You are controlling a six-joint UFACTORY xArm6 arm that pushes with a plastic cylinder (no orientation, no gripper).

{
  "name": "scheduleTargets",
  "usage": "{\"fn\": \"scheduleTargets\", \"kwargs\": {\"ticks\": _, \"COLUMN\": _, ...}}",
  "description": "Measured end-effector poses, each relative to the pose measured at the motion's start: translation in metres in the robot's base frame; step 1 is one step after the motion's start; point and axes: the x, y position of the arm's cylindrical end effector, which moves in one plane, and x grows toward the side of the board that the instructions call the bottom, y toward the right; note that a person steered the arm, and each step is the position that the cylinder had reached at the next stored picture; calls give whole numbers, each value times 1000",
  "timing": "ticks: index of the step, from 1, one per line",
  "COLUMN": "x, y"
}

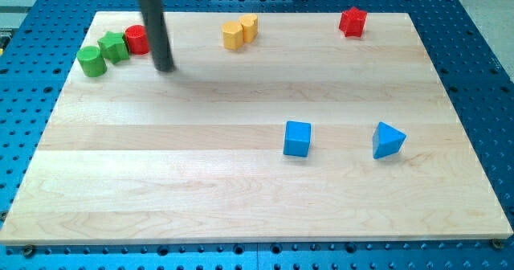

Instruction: Move the red circle to the red star

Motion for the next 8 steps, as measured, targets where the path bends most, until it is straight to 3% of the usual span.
{"fn": "scheduleTargets", "kwargs": {"ticks": 2, "x": -94, "y": -14}}
{"fn": "scheduleTargets", "kwargs": {"ticks": 3, "x": -90, "y": -71}}
{"fn": "scheduleTargets", "kwargs": {"ticks": 4, "x": -25, "y": -23}}
{"fn": "scheduleTargets", "kwargs": {"ticks": 5, "x": 30, "y": 63}}
{"fn": "scheduleTargets", "kwargs": {"ticks": 7, "x": 45, "y": 123}}
{"fn": "scheduleTargets", "kwargs": {"ticks": 8, "x": 45, "y": 186}}
